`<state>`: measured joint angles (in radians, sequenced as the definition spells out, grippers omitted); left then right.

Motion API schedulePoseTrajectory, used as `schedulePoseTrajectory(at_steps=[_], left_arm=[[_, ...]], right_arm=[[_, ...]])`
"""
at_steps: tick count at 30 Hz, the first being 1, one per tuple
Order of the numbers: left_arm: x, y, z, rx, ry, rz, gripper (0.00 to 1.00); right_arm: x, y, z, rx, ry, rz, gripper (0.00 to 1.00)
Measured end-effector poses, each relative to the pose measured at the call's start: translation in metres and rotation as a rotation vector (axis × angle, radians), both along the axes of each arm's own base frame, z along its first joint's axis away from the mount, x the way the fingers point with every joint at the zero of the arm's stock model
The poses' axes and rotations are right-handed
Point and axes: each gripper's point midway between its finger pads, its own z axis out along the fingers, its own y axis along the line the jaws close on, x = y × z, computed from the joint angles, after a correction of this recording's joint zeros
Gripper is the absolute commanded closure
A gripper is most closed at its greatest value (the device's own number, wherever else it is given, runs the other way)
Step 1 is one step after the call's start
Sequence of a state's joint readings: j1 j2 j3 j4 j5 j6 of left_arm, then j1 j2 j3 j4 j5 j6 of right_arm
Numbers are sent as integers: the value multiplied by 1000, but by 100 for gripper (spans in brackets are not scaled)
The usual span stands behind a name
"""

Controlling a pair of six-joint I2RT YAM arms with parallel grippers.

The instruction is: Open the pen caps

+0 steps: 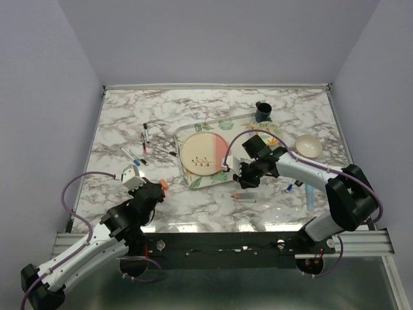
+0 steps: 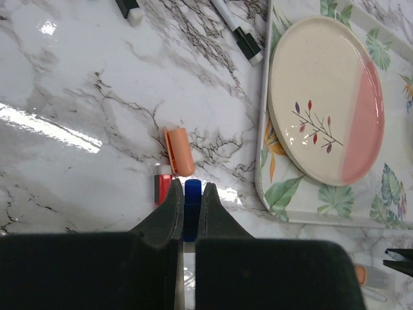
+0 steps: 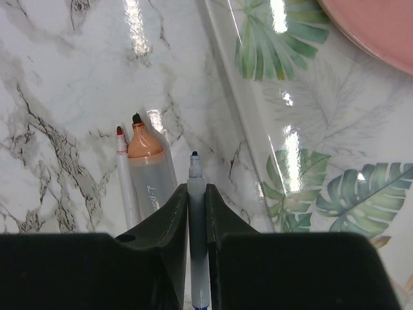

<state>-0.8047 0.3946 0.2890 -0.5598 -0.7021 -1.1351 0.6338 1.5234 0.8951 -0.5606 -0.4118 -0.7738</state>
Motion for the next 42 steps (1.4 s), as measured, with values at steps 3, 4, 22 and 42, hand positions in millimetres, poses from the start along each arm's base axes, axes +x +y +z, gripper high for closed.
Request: schedulePoseTrajectory(at_steps=[3, 4, 22, 42], left_arm=[[-1, 5, -2, 0, 6, 29, 99], [-1, 6, -2, -3, 7, 39, 98], [-3, 25, -12, 9, 32, 155, 85], [20, 38, -49, 22, 109, 241, 53]], right_arm=[[1, -1, -5, -14, 7, -4, 74], [1, -2, -7, -21, 12, -6, 74], [10, -3, 19, 8, -76, -44, 70], [47, -50, 55, 66, -165, -238, 64]])
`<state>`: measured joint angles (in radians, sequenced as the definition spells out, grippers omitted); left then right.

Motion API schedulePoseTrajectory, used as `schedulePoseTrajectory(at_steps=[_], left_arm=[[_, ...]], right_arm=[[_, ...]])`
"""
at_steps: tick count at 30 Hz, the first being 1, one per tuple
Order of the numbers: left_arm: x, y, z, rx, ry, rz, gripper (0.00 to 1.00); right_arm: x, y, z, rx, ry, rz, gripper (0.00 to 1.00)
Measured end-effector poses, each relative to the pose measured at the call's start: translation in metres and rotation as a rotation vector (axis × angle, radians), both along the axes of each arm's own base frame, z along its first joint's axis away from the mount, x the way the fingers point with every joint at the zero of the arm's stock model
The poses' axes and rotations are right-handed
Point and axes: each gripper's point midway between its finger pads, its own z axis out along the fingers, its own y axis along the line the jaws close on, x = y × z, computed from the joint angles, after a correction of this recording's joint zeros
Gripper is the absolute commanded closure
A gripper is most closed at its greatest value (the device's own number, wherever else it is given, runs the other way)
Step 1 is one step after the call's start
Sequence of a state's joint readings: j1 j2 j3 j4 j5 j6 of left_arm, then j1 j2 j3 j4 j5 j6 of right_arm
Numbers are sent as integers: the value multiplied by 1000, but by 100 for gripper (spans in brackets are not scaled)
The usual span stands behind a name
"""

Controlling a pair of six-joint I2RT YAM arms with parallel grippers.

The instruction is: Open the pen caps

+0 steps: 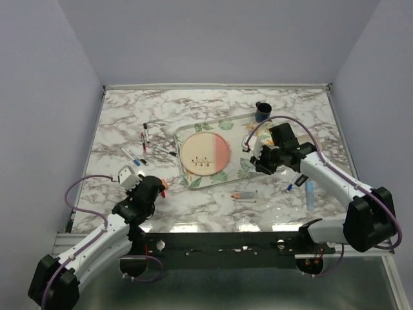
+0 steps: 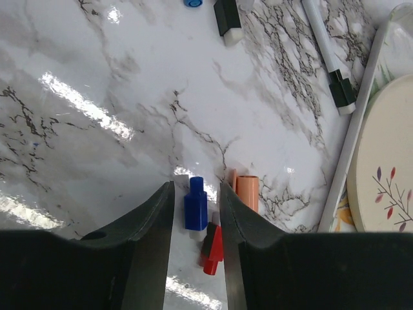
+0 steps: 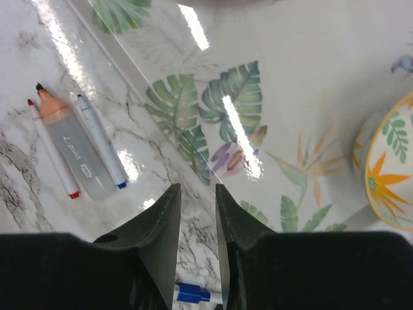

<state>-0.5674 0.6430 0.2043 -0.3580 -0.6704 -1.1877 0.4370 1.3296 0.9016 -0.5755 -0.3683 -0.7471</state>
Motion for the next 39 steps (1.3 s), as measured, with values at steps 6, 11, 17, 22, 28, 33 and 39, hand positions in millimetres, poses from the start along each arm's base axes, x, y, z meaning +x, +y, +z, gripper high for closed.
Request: schedulePoseTrajectory(at_steps=[6, 11, 17, 22, 28, 33, 39], left_arm=[[6, -4, 5, -16, -19, -20, 39], [8, -5, 29, -43, -99, -44, 22], [15, -19, 62, -78, -189, -131, 8], [13, -30, 71, -80, -220, -221, 8], [11, -38, 85, -93, -274, -285, 7], [11, -41, 86, -88, -273, -305, 7], [11, -43, 85, -88, -270, -318, 7]], right_arm=[[12, -38, 11, 0, -35, -75, 59], [0, -80, 6, -102, -37, 3, 51], [-17, -122, -7, -273, -46, 220, 51], [-33, -132, -36, -340, 29, 419, 52], [-45, -144, -67, -402, 101, 522, 54], [-39, -152, -75, -453, 87, 540, 54], [-32, -157, -83, -493, 63, 542, 58]])
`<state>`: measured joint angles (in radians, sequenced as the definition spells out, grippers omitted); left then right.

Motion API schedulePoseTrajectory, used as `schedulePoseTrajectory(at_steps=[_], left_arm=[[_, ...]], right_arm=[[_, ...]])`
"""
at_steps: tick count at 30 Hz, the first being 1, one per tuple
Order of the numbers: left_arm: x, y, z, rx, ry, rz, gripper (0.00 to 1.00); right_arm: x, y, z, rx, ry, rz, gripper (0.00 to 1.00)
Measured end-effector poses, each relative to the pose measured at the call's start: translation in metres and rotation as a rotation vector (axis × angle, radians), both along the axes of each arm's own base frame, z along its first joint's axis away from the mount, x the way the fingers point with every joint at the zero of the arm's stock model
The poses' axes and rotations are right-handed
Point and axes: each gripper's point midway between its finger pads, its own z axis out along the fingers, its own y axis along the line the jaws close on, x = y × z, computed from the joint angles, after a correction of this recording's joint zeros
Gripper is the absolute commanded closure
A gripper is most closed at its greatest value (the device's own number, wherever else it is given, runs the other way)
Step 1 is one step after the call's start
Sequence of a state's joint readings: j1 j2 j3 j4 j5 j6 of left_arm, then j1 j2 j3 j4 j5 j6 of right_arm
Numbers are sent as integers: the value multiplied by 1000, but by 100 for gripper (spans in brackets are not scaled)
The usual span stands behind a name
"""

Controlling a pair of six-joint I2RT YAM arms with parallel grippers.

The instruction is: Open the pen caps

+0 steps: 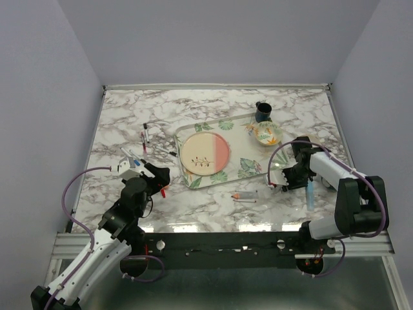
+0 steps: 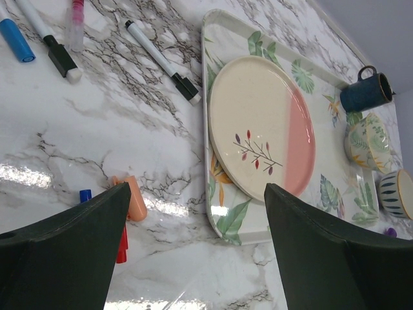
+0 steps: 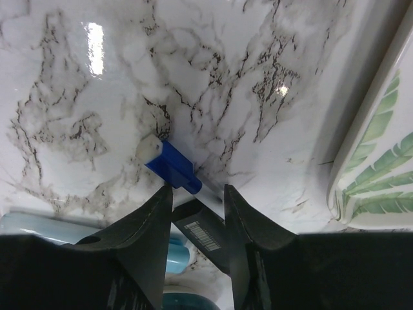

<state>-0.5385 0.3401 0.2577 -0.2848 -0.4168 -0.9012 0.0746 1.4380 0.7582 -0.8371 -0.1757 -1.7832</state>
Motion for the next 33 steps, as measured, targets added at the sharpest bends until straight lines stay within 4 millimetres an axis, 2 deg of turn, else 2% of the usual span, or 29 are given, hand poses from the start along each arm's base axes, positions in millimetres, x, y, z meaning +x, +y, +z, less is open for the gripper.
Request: schedulePoseTrajectory(at_steps=[14, 17, 19, 22, 27, 33], left_arm=[[0, -2, 0, -6, -2, -11, 7], [0, -5, -2, -11, -2, -24, 7], [-1, -7, -3, -14, -4, -36, 7], [-2, -16, -3, -26, -20, -88, 7], [-4, -37, 0, -82, -78, -198, 8], [-11, -70, 3, -224, -138, -351, 7]], right_arm=[[8, -1, -2, -9, -2, -1, 77], [9, 1, -2, -4, -1, 5, 83], [10, 4, -2, 1, -5, 10, 91], [14, 16, -1, 36, -24, 37, 99], [11, 39, 2, 119, -21, 63, 99], [-9, 72, 19, 300, 35, 17, 99]])
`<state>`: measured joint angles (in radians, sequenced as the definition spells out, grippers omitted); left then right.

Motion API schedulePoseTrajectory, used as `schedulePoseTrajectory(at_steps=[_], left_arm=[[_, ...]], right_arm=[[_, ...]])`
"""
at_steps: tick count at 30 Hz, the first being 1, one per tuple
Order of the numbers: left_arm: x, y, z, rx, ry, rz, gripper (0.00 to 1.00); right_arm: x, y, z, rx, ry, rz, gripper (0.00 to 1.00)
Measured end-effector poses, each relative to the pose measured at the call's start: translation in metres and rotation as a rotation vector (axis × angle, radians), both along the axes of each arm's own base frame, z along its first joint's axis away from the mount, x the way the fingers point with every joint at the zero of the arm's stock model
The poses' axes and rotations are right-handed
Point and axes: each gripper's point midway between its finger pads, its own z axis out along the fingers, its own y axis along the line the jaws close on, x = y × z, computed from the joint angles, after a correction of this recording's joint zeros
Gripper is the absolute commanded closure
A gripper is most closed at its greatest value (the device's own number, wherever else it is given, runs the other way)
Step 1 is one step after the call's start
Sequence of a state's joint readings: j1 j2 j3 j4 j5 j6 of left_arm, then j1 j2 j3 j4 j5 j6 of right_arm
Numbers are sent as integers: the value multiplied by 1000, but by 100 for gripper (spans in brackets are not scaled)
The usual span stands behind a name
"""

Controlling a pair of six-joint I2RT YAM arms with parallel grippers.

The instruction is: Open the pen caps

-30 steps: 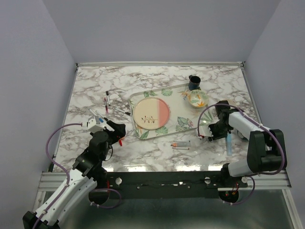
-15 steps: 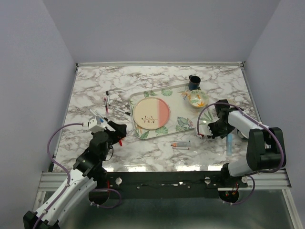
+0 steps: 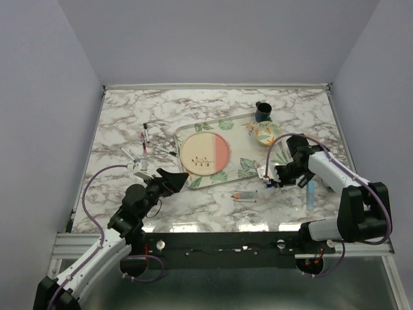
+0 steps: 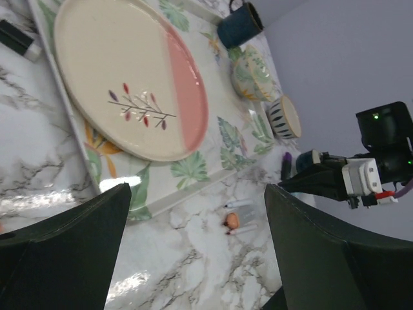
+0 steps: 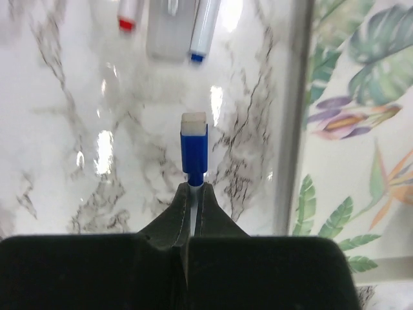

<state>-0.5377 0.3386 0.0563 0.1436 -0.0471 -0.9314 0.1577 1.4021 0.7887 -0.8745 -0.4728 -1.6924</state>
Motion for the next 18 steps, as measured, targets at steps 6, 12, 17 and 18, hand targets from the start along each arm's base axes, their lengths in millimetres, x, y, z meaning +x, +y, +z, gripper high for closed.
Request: schedulePoseTrajectory(at_steps=[6, 12, 17, 18], left_arm=[[4, -29, 21, -153, -10, -103, 7], [5, -57, 21, -244, 45, -171, 7], [5, -88, 35, -266, 67, -198, 9], [9, -94, 41, -275, 70, -177, 9]], right_arm=[[-4, 48, 53, 214, 120, -156, 99], [8, 98, 101, 376, 306, -321, 99], [3, 124, 114, 458, 502, -408, 99], [3, 131, 116, 474, 552, -428, 100]])
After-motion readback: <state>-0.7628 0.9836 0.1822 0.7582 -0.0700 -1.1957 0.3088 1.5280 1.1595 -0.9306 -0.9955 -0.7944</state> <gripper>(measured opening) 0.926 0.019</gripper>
